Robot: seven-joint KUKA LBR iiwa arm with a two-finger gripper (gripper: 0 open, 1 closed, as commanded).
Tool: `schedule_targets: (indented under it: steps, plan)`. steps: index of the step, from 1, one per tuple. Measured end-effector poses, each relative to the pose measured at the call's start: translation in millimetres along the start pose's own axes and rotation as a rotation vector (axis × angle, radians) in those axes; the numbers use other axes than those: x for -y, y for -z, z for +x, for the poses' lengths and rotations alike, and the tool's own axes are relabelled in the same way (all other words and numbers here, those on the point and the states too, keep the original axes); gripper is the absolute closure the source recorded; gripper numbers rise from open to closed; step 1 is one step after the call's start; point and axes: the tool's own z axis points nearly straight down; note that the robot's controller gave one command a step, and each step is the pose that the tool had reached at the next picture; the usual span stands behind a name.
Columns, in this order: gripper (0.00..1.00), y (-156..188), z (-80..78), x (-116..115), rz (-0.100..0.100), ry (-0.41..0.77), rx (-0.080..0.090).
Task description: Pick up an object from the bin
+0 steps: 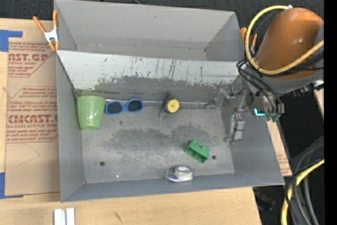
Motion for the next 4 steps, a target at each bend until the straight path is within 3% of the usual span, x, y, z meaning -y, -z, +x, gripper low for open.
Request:
schedule_targets:
  steps: [1, 2, 3, 4]
  plan:
    - [0.0, -88, 33.4, 1, -0.001, 0.181, -0.001]
    - [0.0, -158, -10.4, -37, -0.003, 0.098, 0.003]
    - [1.0, -154, -10.9, -34, 0.0, 0.096, 0.007]
    - [1.0, -51, -41.3, 7, 0.004, 0.108, 0.016]
